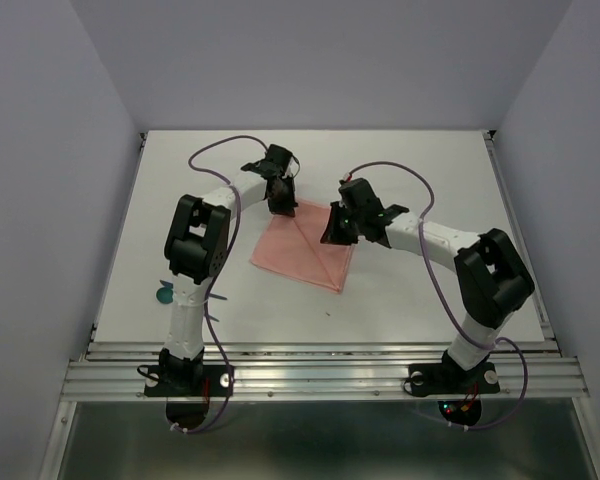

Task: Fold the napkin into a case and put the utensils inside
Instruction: Smooth out the upper triangle-folded napkin at the center of the board.

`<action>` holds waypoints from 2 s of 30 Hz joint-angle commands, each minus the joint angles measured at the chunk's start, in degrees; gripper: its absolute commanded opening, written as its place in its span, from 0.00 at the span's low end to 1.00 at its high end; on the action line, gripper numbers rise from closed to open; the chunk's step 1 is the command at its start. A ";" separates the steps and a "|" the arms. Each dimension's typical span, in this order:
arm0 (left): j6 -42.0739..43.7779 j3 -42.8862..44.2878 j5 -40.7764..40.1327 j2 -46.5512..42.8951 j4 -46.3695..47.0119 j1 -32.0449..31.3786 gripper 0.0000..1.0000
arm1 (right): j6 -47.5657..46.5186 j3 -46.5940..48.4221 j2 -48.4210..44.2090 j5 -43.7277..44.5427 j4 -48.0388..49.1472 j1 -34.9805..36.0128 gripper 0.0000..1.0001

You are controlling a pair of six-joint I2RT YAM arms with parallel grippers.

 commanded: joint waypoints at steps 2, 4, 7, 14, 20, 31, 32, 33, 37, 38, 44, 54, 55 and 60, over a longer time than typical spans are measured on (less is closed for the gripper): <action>0.67 3.20 -0.93 -4.14 -1.34 -0.10 0.00 | -0.45 -4.37 -2.31 -2.58 -0.24 0.81 0.11; 0.50 3.55 -0.76 -3.70 -1.43 -0.10 0.00 | -0.28 -6.21 -1.88 -3.28 0.11 0.81 0.11; 0.50 3.73 -0.50 -2.91 -1.43 -0.10 0.00 | -0.28 -8.33 -0.91 -4.25 0.64 1.43 0.11; 0.85 4.78 -1.46 -2.64 -2.22 0.08 0.00 | -1.68 -8.34 -1.60 -1.35 -0.67 1.43 0.11; 1.29 7.59 -1.72 -1.86 -3.10 1.22 0.00 | -1.94 -5.18 -4.07 -0.12 -1.38 1.43 0.11; 2.25 15.50 -2.95 4.38 -6.35 2.10 0.00 | -0.63 1.85 3.30 1.91 -0.33 1.43 0.12; 2.34 15.51 -3.22 4.39 -6.53 2.19 0.00 | -0.45 1.95 3.75 1.82 -0.24 1.43 0.12; 2.60 15.42 -3.91 4.39 -6.70 2.27 0.00 | -0.28 1.95 4.19 1.73 -0.06 1.43 0.12; 3.13 13.84 -4.97 3.16 -6.27 2.97 0.00 | -0.10 1.77 5.33 2.51 0.11 1.43 0.12; 3.13 13.49 -5.06 2.37 -6.09 3.07 0.00 | -0.10 1.68 5.59 2.69 0.11 1.43 0.12; 3.13 11.29 -5.07 0.61 -4.95 3.24 0.00 | 0.34 0.81 8.58 3.31 0.12 1.43 0.11; 2.96 10.67 -3.84 1.75 -3.45 3.33 0.00 | 0.08 0.19 8.67 3.40 0.38 1.43 0.11; 2.96 11.45 -3.57 2.01 -3.63 3.24 0.00 | 0.08 0.28 8.59 3.40 0.29 1.43 0.11; 2.69 13.22 -2.87 3.51 -4.15 3.24 0.00 | 0.08 -0.25 8.24 3.40 0.29 1.43 0.11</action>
